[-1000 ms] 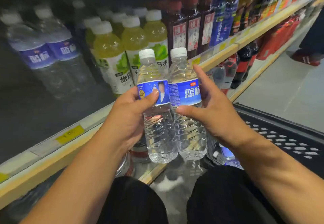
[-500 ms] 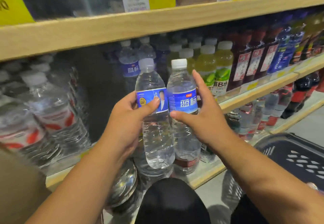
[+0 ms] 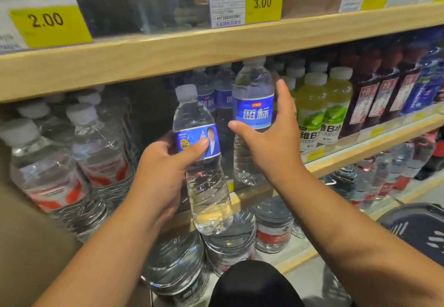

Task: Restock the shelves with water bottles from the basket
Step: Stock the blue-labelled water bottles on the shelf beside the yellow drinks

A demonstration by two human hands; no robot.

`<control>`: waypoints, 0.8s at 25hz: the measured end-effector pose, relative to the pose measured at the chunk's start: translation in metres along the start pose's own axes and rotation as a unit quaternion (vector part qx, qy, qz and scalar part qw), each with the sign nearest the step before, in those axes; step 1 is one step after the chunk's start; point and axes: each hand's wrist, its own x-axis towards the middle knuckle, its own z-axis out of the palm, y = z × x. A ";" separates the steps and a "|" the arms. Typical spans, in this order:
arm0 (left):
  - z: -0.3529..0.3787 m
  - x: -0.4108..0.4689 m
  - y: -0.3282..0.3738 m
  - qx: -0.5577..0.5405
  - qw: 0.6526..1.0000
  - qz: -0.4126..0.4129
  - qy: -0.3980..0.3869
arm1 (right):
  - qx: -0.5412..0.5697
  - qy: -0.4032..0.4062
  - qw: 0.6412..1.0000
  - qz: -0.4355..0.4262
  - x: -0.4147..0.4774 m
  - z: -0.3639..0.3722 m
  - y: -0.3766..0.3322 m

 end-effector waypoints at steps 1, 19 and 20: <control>0.000 0.002 0.000 -0.003 1.000 0.001 0.003 | -0.003 0.003 1.000 -0.002 0.003 0.004 0.000; 0.023 0.038 0.004 0.034 0.994 0.065 0.083 | -0.198 -0.066 0.974 0.092 0.002 0.014 0.071; 0.025 0.039 0.003 0.042 0.992 0.081 0.084 | -0.197 -0.072 0.974 0.091 0.003 0.012 0.070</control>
